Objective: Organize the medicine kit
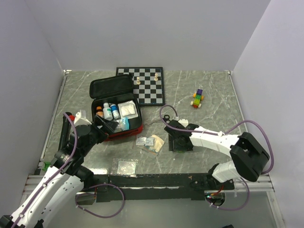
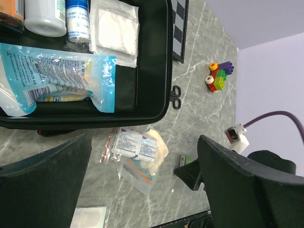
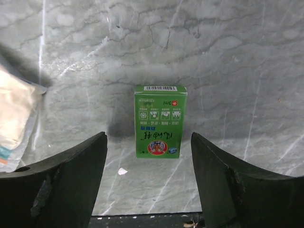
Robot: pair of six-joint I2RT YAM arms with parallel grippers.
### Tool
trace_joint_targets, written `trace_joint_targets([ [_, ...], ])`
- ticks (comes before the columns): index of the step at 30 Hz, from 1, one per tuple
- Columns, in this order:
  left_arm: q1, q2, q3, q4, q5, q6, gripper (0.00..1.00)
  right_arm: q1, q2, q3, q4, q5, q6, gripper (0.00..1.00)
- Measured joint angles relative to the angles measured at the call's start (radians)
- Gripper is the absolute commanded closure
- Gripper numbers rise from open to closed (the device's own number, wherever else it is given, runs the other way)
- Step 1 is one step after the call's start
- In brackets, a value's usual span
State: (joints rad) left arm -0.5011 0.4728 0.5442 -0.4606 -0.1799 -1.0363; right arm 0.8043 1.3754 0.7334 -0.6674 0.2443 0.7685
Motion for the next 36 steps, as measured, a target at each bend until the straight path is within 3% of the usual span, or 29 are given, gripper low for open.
trace_joint_targets([
  [13,0.000,-0.008,0.000,0.000,0.000,0.000,0.04,0.000,0.019,-0.022,0.039,-0.014,0.000,0.51],
  [27,0.000,-0.011,0.000,0.000,0.000,0.000,0.04,0.008,-0.066,-0.005,0.026,-0.003,-0.012,0.59],
  [32,0.000,-0.023,0.000,-0.018,-0.010,0.000,0.04,0.019,-0.139,0.134,-0.027,0.014,-0.065,0.60],
  [36,0.000,-0.040,0.006,-0.039,-0.031,0.000,0.04,0.021,-0.107,0.291,-0.022,0.016,-0.129,0.60],
])
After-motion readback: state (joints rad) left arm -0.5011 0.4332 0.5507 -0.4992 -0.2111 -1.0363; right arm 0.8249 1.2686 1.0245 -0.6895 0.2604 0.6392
